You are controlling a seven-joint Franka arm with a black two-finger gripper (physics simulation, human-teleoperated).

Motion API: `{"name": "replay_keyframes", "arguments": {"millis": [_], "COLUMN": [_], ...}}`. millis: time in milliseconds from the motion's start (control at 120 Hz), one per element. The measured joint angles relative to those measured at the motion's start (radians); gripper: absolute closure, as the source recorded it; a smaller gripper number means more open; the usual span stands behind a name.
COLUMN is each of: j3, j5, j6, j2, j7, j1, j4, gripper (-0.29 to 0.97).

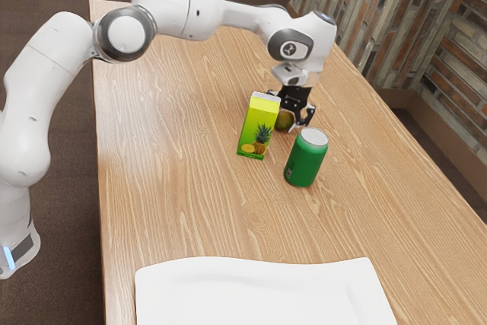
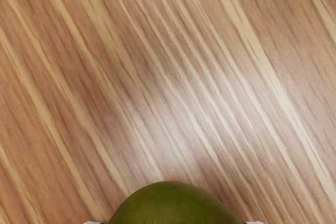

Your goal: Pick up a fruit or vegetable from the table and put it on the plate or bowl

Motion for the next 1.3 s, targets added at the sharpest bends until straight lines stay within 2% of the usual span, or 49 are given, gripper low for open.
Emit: {"name": "replay_keyframes", "arguments": {"millis": [150, 275, 400, 517, 567, 642, 733, 800, 908, 1033, 1075, 1217, 1300], "j3": [-0.027, -0.069, -0.181, -0.183, -0.136, -0.079, -0.062, -0.095, -0.317, -0.579, -0.637, -0.678, -0.677], "j5": [-0.016, -0.080, -0.121, -0.160, -0.173, -0.181, -0.186, -0.189, -0.192, -0.192, -0.192, -0.191, -0.190], "j6": [-0.024, -0.080, -0.150, -0.208, -0.224, -0.242, -0.257, -0.265, -0.276, -0.312, -0.324, -0.354, -0.362], "j2": [0.053, 0.212, 0.357, 0.368, 0.340, 0.288, 0.270, 0.291, 0.391, 0.450, 0.458, 0.464, 0.463], "j7": [-0.004, -0.006, -0.009, -0.012, -0.016, -0.023, -0.031, -0.036, -0.045, -0.062, -0.071, -0.106, -0.132], "j1": [0.008, 0.072, 0.293, 0.628, 0.685, 0.712, 0.703, 0.658, 0.618, 0.605, 0.551, 0.338, 0.268], "j4": [0.007, 0.014, 0.016, 0.013, 0.006, 0.000, -0.001, 0.006, 0.023, 0.018, -0.016, -0.145, -0.223], "gripper": [0.43, 0.41, 0.40, 0.40, 0.40, 0.41, 0.42, 0.42, 0.40, 0.40, 0.39, 0.40, 0.40]}}
